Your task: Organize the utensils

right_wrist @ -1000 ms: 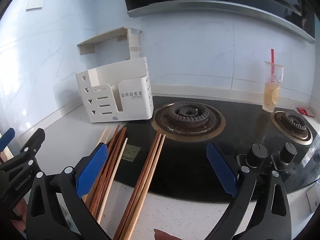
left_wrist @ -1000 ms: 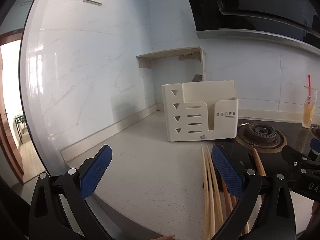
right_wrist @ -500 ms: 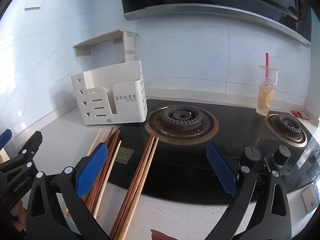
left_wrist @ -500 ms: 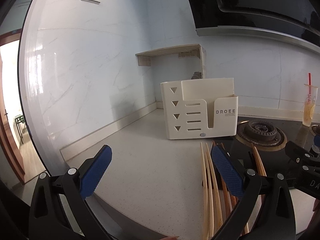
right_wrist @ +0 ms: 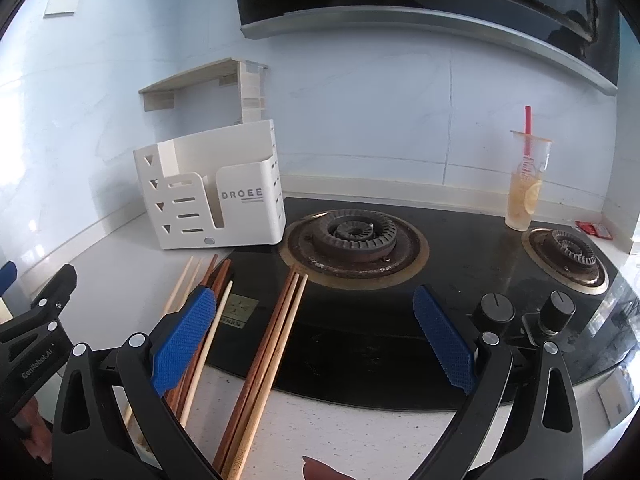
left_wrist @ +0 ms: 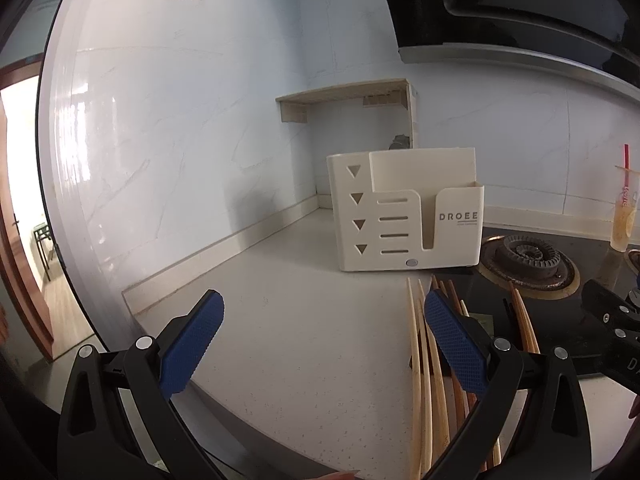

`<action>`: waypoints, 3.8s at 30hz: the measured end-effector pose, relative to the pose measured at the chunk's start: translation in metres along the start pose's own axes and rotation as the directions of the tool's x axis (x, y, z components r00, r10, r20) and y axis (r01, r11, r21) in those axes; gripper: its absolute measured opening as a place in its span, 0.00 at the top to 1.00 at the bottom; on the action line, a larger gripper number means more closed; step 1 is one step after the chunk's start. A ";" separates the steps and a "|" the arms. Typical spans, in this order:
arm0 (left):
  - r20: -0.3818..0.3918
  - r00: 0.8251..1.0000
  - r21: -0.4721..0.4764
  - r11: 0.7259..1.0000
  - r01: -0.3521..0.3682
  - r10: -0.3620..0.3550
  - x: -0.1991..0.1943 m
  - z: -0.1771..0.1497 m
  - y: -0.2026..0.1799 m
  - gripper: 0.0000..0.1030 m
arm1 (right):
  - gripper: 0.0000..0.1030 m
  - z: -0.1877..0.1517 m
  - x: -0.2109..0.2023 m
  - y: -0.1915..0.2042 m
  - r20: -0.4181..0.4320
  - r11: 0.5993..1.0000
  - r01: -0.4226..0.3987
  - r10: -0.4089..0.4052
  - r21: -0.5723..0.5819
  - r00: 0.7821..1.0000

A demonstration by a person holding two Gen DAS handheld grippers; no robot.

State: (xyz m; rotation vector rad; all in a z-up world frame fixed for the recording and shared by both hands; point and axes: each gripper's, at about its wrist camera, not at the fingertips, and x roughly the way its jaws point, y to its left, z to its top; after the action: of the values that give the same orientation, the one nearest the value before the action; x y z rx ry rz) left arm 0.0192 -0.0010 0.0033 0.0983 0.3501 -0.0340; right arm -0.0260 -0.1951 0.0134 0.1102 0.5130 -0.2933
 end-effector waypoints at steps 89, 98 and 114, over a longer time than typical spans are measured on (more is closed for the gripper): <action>-0.605 0.689 -0.155 0.907 0.390 -0.400 0.100 -0.011 -0.023 0.48 | 0.33 -0.010 0.085 -0.015 -0.611 0.895 -0.110 0.380 0.432 0.694; -0.624 0.611 -0.244 0.864 0.441 -0.488 0.104 -0.015 -0.026 0.56 | 0.45 -0.013 0.087 -0.014 -0.619 0.880 -0.130 0.420 0.458 0.664; -0.669 0.572 -0.249 0.869 0.429 -0.474 0.110 -0.020 -0.027 0.57 | 0.61 -0.022 0.090 -0.012 -0.624 0.845 -0.145 0.486 0.515 0.612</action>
State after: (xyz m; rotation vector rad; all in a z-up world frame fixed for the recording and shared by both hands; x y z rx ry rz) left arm 0.1146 -0.0275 -0.0554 -0.0499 1.1726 -0.5177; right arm 0.0350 -0.2252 -0.0512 0.7735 1.2330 0.0329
